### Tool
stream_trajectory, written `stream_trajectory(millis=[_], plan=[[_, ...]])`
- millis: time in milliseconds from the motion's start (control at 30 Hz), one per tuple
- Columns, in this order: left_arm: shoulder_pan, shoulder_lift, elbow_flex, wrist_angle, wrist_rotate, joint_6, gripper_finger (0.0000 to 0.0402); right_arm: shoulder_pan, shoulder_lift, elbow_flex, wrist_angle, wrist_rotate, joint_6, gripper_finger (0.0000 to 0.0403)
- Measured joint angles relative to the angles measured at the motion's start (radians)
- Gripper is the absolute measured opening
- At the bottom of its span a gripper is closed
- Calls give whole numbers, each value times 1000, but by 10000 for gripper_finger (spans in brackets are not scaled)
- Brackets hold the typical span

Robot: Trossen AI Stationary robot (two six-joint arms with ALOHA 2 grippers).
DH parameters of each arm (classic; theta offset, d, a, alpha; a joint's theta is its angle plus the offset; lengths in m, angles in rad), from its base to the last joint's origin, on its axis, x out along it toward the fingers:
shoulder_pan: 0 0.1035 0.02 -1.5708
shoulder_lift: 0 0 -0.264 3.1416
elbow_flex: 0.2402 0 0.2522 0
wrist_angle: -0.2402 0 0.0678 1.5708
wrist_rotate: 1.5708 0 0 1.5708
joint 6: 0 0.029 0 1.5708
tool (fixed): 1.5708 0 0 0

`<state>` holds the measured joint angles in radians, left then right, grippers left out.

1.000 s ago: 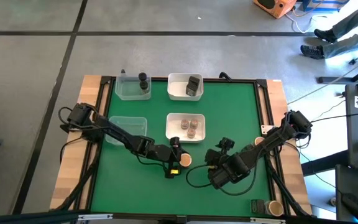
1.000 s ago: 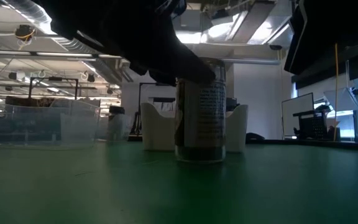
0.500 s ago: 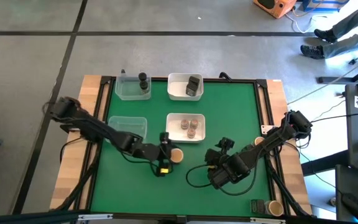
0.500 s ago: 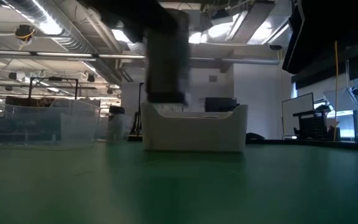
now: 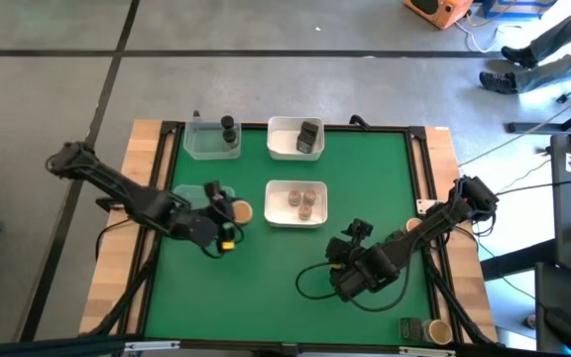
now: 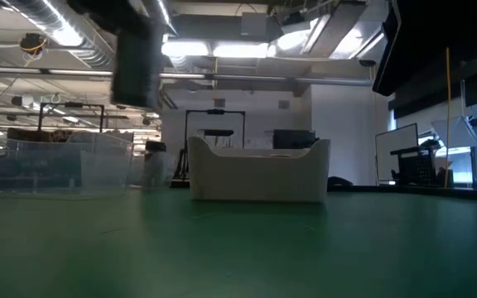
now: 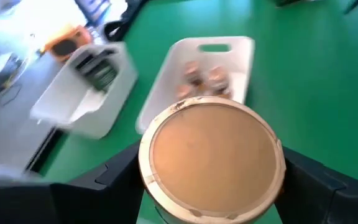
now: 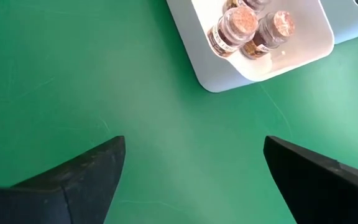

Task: Sort spices by type
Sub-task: Put the center light brown seasoning bottle into the bottom transparent bin

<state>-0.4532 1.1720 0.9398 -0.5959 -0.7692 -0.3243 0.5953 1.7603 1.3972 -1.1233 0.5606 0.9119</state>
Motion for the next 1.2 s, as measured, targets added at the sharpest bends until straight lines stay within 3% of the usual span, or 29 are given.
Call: stream_trajectory(millis=[233, 533, 733, 867, 1200], plan=[[-21, -144, -13, -212, -153, -179, 266, 0, 0, 0, 0, 16, 0, 380], [69, -356, -244, -220, -194, -358, 266, 0, 0, 0, 0, 17, 0, 380], [145, -437, -405, -25, -172, -371, 266, 0, 0, 0, 0, 35, 0, 380], [192, -436, -489, 94, -103, -334, 267, 0, 0, 0, 5, 35, 0, 380], [241, -434, -577, 248, -30, -323, 267, 0, 0, 0, 12, 31, 0, 380]])
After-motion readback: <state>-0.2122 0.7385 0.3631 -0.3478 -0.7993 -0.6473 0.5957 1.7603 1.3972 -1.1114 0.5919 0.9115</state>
